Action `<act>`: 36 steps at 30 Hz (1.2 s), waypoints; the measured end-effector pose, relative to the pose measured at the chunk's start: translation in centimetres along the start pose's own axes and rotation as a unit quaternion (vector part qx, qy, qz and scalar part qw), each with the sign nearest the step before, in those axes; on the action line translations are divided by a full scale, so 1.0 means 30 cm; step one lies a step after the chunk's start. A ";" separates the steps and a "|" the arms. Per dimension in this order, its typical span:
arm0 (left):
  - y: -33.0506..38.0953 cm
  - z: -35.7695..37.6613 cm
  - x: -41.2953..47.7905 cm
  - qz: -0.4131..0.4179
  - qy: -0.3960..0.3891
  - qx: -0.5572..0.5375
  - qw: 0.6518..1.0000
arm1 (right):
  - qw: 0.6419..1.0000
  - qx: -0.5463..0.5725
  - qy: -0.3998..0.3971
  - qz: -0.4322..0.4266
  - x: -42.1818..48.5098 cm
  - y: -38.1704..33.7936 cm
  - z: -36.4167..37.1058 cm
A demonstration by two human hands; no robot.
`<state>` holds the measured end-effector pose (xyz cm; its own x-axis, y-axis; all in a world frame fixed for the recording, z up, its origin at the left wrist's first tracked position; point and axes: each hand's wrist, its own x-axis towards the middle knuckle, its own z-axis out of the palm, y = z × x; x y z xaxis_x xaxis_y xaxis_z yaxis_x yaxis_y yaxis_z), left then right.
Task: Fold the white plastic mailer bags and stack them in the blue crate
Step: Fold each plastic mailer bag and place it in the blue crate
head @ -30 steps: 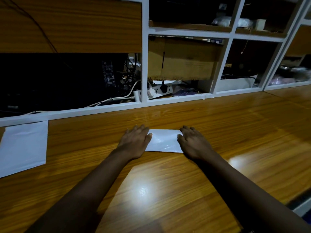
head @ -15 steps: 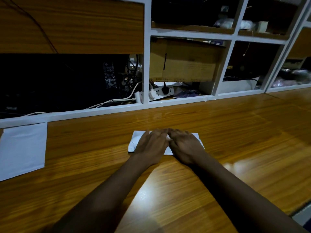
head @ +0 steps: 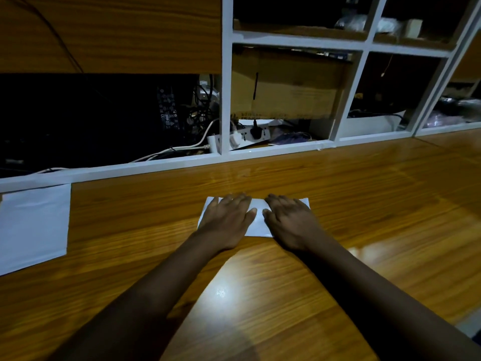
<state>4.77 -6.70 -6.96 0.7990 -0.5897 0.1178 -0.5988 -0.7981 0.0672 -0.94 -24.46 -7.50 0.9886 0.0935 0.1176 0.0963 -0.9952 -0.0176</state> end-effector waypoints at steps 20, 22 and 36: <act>-0.130 -0.039 -0.115 -0.070 -0.052 -0.071 0.994 | 0.986 0.060 -0.058 0.142 -0.141 0.088 -0.036; -0.123 -0.042 -0.152 -0.097 -0.025 -0.042 0.994 | 0.987 0.034 -0.047 0.151 -0.195 0.067 -0.056; 0.049 0.003 0.049 0.035 0.047 -0.026 0.998 | 0.997 -0.002 0.055 0.059 0.024 -0.108 -0.010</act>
<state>5.08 -8.75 -6.77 0.7477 -0.6277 0.2168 -0.6573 -0.7459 0.1074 -0.59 -21.17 -7.05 0.9744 -0.0286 0.2231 -0.0216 -0.9992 -0.0336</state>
